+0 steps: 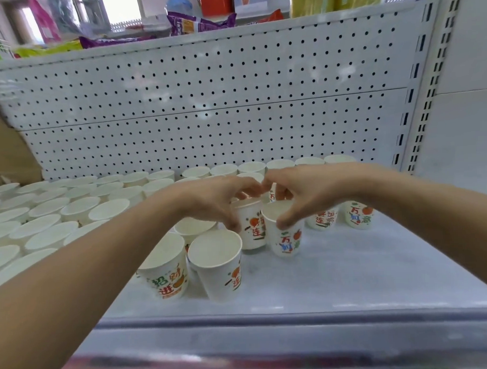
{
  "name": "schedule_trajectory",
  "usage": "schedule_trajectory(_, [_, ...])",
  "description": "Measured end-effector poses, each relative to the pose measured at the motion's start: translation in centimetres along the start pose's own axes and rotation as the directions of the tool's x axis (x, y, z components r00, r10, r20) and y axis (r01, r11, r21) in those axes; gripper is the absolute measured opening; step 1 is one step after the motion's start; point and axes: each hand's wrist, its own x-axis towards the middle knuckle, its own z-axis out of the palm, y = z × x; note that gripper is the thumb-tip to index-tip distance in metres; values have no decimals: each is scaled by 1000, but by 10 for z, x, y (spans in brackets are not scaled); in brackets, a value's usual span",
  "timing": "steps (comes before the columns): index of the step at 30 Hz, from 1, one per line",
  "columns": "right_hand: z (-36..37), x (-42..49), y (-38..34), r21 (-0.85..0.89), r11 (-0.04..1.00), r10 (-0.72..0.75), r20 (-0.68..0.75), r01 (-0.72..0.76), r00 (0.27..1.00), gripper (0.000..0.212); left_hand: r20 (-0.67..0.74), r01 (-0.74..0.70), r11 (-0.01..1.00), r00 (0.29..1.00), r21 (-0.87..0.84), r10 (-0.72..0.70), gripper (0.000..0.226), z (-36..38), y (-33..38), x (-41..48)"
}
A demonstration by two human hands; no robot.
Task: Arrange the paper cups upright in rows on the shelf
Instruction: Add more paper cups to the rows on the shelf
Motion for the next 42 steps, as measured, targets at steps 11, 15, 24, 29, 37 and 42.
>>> schedule_trajectory(11, [1, 22, 13, -33, 995, 91, -45, -92, 995, 71, -96, -49, 997, 994, -60, 43, 41, -1, -9, 0])
schedule_trajectory(15, [2, 24, 17, -42, 992, 113, -75, -116, 991, 71, -172, -61, 998, 983, 27, 65, 15, 0, -9, 3])
schedule_trajectory(24, [0, 25, 21, -45, 988, 143, -102, -148, 984, 75, -238, -4, 993, 971, 115, 31, 45, -1, -11, 0])
schedule_trajectory(29, [-1, 25, 21, -31, 988, 147, -74, -150, 986, 73, -276, 130, 991, 954, 19, -120, 72, -3, -12, 7])
schedule_trajectory(37, [4, 28, 28, -30, 983, 174, -154, -181, 973, 69, -193, 70, 985, 976, -160, -101, 58, -7, -10, 14])
schedule_trajectory(42, [7, 30, 30, 9, 984, 178, -167, -179, 970, 65, -202, 57, 988, 976, -146, -86, 55, -7, -10, 15])
